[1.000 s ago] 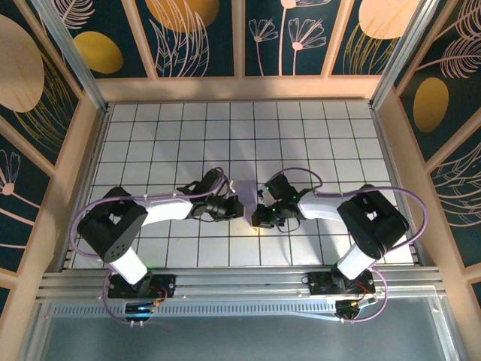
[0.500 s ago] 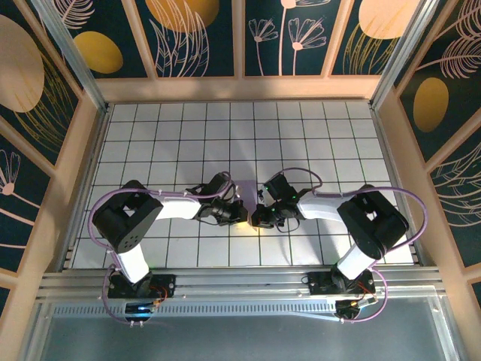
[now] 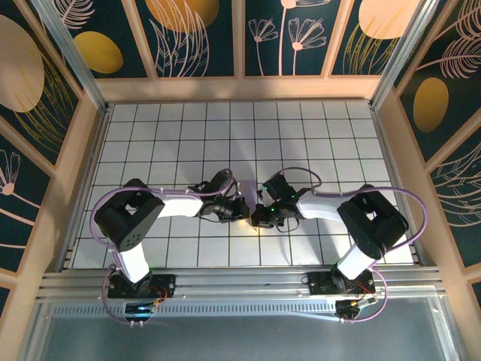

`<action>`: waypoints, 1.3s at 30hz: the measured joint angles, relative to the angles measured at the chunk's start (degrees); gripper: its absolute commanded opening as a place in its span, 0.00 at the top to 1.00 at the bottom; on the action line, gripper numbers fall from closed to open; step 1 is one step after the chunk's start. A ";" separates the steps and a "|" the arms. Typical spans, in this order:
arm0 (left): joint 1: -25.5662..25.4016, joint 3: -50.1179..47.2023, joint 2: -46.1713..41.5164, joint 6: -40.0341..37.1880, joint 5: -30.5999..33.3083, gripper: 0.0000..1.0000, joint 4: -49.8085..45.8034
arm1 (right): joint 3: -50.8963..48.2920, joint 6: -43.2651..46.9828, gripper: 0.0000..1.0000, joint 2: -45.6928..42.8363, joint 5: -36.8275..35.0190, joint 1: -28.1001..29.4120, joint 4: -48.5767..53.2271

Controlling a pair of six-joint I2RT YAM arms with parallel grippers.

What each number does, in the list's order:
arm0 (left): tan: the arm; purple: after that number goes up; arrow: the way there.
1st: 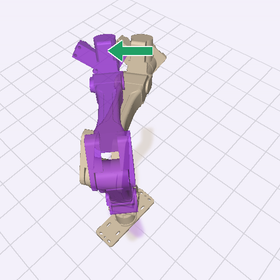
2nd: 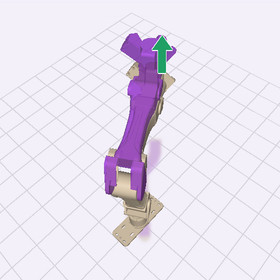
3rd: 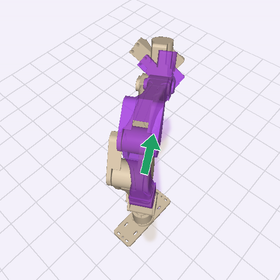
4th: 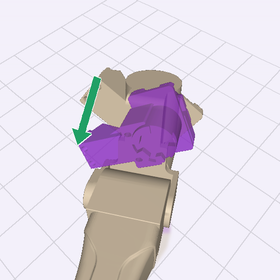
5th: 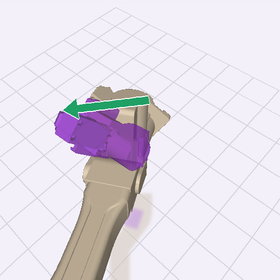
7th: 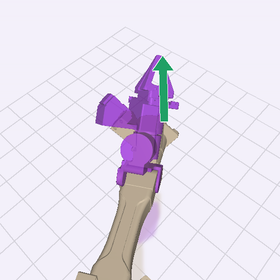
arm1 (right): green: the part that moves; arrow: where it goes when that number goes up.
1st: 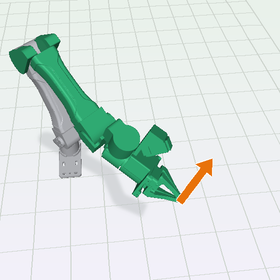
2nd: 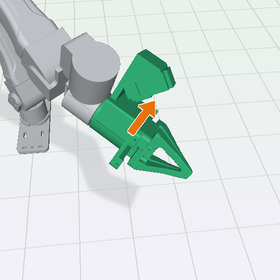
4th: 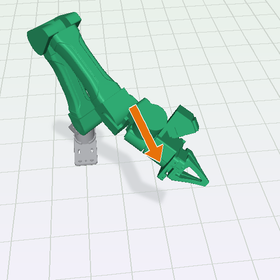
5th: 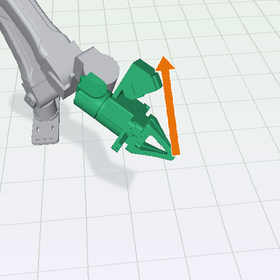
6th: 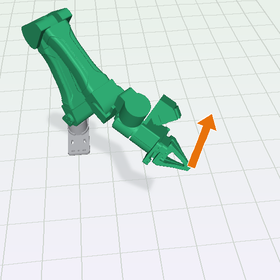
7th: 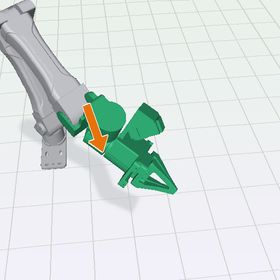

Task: Fold a paper plane with a square sheet of paper (fold left side to right side)
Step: Third fold the triangle at the center of the table.

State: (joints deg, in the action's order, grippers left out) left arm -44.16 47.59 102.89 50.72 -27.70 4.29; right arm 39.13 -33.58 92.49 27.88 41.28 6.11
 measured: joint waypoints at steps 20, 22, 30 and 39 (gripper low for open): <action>2.45 1.03 1.05 -0.98 -0.37 0.97 -1.64 | 1.75 0.20 1.00 0.81 -1.66 0.46 1.81; 3.54 0.94 1.05 -1.40 -0.42 0.97 -1.62 | 1.75 0.20 1.00 0.85 -1.90 0.46 1.62; 8.63 0.85 1.05 -4.46 -1.44 0.96 -2.08 | 2.21 0.22 1.00 1.33 -2.78 0.57 0.59; 13.33 1.16 1.03 -7.30 -1.22 0.95 -2.80 | 2.21 0.20 1.00 1.33 -3.72 0.63 -0.20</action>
State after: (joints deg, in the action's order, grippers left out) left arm -30.83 48.75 103.92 43.42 -28.93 1.50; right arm 41.34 -33.39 93.82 24.16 41.91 5.91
